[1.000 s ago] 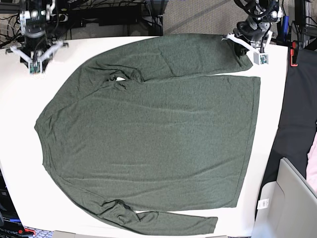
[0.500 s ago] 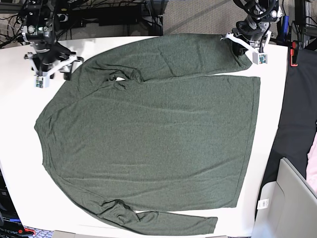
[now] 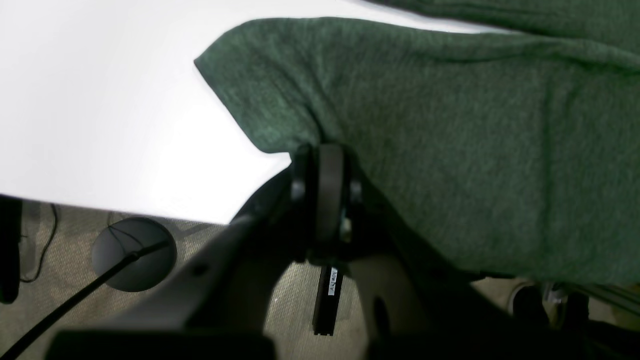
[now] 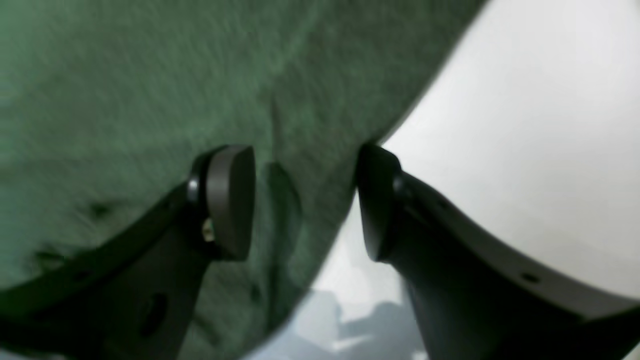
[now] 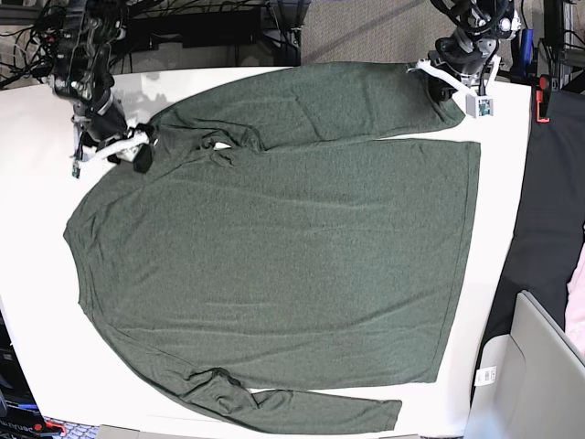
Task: Fold the T-shirt properly
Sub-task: 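Drag the grasped shoulder corners with both grippers, pulling the shirt along the table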
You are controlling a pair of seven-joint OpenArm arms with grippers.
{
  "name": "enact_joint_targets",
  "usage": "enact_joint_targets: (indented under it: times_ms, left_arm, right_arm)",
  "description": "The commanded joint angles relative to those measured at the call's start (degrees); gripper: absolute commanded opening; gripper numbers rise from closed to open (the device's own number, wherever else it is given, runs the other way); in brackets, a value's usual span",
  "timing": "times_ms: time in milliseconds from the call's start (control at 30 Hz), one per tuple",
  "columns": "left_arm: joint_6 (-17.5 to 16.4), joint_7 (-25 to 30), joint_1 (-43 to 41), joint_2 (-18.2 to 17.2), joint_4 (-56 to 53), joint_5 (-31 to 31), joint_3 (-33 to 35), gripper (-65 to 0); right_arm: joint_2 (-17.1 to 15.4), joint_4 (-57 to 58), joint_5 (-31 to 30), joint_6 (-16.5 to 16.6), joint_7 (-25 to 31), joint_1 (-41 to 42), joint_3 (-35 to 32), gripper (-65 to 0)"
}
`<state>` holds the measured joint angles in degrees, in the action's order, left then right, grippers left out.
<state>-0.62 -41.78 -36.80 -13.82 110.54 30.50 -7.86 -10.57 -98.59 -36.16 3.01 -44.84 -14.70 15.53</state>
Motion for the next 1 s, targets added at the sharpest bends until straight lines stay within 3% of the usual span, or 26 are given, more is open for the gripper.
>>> enact_joint_targets:
  times_ms: [0, 67, 233, 367, 467, 600, 700, 967]
  left_arm:
    - [0.0, -0.5, -0.5, -0.3, 0.7, 0.0, 0.0, -65.0]
    - [0.0, -0.5, -0.6, -0.3, 0.7, 0.0, 0.0, -65.0]
    - [0.0, -0.2, -1.0, -0.4, 0.9, 0.0, 0.0, -65.0]
    - [0.0, 0.2, -2.1, -0.5, 1.2, 0.0, 0.0, -65.0]
    - [0.0, 0.2, -3.3, -2.7, 2.9, -0.1, 0.0, -65.0]
    - [0.0, 0.9, -4.8, -4.7, 4.1, -0.1, 0.0, -65.0]
    - [0.0, 5.0, -5.9, -5.0, 4.9, -0.1, 0.0, -65.0]
    - [0.0, 8.2, -1.9, -4.7, 6.6, 0.0, 0.0, -65.0]
  right_arm:
    - [0.0, 1.2, 0.0, -1.0, -4.1, -0.3, -0.1, -32.1]
    - [0.7, 1.5, -0.3, -1.0, -4.1, -0.2, -0.1, -35.5]
    - [0.6, 1.1, -0.5, -1.0, -4.3, -1.3, 1.3, -65.0]
    - [0.2, -2.1, -0.6, -1.0, -6.5, -4.2, 6.0, -64.5]
    - [0.0, -6.0, -0.6, -0.7, -6.5, -7.5, 8.0, -64.5]
    - [-1.8, -8.9, -0.6, 5.7, -6.6, -11.1, 8.4, -64.5]
    - [-2.0, -9.2, -0.6, 10.0, -6.6, -11.8, 9.3, -64.5]
    - [-1.4, -9.2, -0.6, 12.2, -6.6, -7.2, 11.9, -64.5]
